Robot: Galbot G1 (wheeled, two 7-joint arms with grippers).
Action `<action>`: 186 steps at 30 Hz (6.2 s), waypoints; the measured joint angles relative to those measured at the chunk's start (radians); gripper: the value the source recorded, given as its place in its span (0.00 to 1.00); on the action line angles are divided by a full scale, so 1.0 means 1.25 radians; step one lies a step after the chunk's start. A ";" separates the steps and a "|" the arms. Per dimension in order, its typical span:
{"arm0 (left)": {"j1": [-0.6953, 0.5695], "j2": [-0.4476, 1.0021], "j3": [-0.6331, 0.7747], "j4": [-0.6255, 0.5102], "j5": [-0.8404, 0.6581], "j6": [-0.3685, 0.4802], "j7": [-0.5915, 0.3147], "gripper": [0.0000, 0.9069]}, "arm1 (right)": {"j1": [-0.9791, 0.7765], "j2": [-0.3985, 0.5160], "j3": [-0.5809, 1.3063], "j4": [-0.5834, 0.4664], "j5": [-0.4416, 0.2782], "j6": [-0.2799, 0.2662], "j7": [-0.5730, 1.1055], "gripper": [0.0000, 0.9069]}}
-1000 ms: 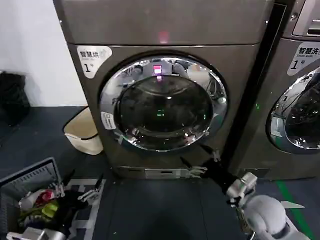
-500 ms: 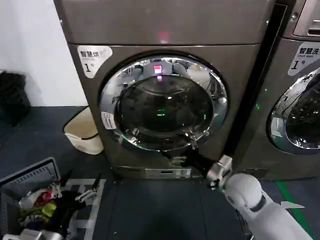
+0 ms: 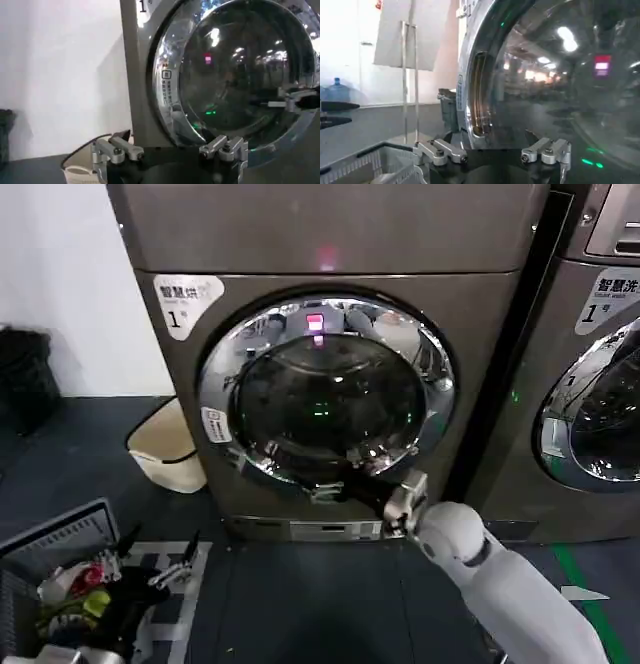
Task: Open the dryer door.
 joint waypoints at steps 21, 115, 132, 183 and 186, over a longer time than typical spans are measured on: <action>-0.013 -0.002 -0.002 -0.001 0.000 0.005 0.000 1.00 | 0.095 0.106 -0.083 -0.102 -0.004 0.011 -0.015 1.00; -0.301 0.311 -0.099 0.258 -0.258 0.045 -0.009 1.00 | 0.295 0.056 -0.308 -0.064 0.246 -0.063 -0.233 1.00; -0.306 0.395 -0.015 0.292 -0.268 -0.002 0.002 1.00 | 0.324 -0.101 -0.391 0.063 0.294 0.029 -0.389 1.00; -0.411 0.601 0.335 0.237 -0.046 -0.219 0.162 1.00 | 0.194 -0.433 -0.319 0.118 0.229 0.182 -0.779 1.00; -0.425 0.611 0.356 0.228 -0.036 -0.222 0.164 1.00 | 0.154 -0.454 -0.284 0.121 0.205 0.191 -0.785 1.00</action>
